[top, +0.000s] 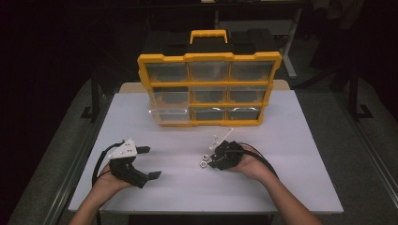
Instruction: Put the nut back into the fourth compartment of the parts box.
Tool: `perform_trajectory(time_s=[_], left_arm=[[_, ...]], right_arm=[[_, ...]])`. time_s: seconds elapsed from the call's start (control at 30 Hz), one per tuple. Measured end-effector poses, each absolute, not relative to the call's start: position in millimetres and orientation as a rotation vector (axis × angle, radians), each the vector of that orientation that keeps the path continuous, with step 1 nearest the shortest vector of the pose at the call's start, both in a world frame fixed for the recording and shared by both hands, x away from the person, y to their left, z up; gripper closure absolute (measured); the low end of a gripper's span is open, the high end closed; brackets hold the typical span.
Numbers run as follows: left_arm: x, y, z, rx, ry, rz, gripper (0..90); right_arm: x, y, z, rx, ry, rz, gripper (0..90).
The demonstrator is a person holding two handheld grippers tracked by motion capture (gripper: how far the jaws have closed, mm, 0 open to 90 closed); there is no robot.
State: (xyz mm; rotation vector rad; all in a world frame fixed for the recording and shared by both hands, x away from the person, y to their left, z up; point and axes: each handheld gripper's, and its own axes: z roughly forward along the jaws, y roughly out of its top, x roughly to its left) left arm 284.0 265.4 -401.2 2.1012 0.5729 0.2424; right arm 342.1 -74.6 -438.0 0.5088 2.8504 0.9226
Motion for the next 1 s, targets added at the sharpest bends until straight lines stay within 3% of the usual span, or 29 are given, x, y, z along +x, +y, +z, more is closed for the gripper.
perform_trajectory(time_s=[1.0], left_arm=[[283.8, 263.0, -402.3, 2.125, 0.554, 0.26, 1.0]], right_arm=[[343.9, -83.5, -420.3, 0.661, 2.852, 0.933, 68.9]])
